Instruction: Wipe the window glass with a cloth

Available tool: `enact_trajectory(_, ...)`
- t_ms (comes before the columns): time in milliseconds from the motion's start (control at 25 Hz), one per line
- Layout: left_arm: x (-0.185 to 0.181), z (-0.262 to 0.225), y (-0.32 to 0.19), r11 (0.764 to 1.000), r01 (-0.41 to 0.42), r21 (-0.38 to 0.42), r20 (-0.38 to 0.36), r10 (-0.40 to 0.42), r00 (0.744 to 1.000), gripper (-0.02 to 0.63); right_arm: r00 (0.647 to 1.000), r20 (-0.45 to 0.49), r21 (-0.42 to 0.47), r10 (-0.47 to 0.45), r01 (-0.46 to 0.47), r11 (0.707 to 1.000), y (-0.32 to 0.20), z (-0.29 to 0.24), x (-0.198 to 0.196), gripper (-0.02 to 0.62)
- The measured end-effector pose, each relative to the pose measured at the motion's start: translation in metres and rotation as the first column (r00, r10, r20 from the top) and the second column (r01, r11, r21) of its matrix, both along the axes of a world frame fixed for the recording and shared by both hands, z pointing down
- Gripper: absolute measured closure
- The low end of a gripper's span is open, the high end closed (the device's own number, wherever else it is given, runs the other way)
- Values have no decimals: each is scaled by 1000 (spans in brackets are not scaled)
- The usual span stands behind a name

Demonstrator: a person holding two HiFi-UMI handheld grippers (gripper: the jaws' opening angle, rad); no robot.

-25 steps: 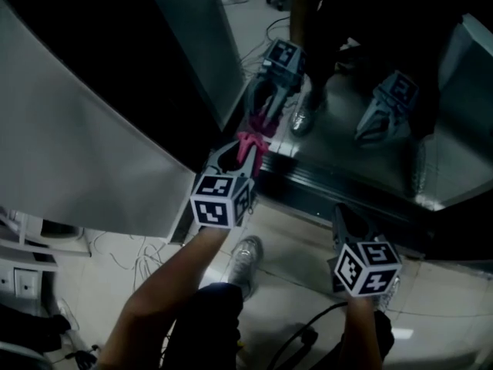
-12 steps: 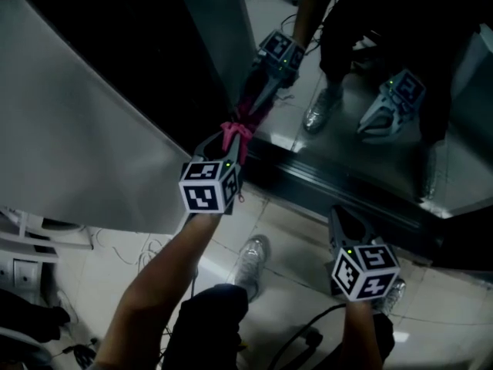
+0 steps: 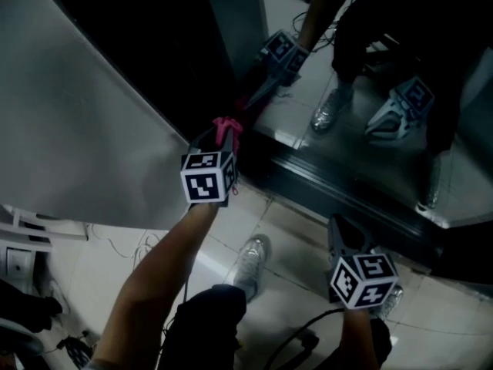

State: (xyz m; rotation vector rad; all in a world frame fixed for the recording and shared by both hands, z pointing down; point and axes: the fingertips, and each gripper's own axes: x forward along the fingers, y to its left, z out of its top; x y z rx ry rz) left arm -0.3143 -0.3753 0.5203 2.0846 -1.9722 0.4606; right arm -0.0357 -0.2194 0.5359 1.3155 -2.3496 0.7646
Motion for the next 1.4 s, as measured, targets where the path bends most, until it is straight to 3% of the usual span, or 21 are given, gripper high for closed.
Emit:
enact_trajectory(520, -26, 53, -12, 992, 105, -67, 55, -102, 993, 514, 998, -30, -8, -50, 50, 999, 13, 2, -4, 577)
enact_trajectory(760, -13, 53, -14, 998, 26, -63, 31, -24, 999, 514, 999, -29, -2, -41, 41, 999, 9, -4, 2, 578)
enact_trajectory(960, 24, 52, -12, 995, -75, -63, 9, 76, 997, 514, 999, -19, 9, -27, 27, 1000, 5, -14, 7, 578)
enact_trajectory(1400, 91, 55, 6, 980, -191, -51, -62, 187, 980, 514, 1000, -6, 30, 19, -19, 999, 11, -25, 34, 578)
